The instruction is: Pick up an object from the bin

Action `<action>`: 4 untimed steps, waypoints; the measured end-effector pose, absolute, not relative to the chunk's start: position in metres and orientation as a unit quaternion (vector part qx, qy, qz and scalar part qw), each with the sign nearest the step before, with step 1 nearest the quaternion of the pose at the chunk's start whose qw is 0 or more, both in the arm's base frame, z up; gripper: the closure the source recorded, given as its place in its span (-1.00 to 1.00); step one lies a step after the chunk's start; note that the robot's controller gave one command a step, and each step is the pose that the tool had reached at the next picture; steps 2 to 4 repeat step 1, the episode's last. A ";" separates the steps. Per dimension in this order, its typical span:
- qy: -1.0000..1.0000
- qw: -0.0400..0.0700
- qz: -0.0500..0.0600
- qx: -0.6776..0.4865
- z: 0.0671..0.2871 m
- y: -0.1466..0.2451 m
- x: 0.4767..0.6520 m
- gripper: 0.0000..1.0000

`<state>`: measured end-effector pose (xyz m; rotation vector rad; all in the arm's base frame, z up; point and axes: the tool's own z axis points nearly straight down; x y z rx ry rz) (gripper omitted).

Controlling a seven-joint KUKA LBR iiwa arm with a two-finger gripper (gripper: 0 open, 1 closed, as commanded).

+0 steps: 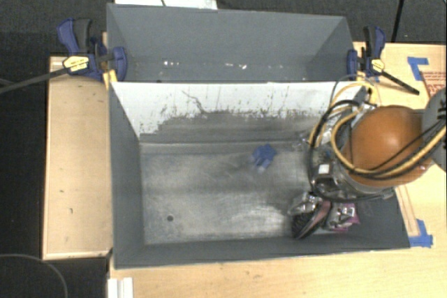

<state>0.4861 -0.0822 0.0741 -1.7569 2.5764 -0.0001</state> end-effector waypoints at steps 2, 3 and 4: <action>0.815 0.004 -0.002 -0.580 0.223 -0.073 0.497 1.00; 0.815 0.004 -0.002 -0.580 0.223 -0.073 0.497 1.00; 0.815 0.004 -0.002 -0.580 0.223 -0.073 0.497 1.00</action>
Offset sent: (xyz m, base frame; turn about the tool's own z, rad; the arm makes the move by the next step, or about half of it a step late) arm 0.0097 0.0081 0.1450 -0.0420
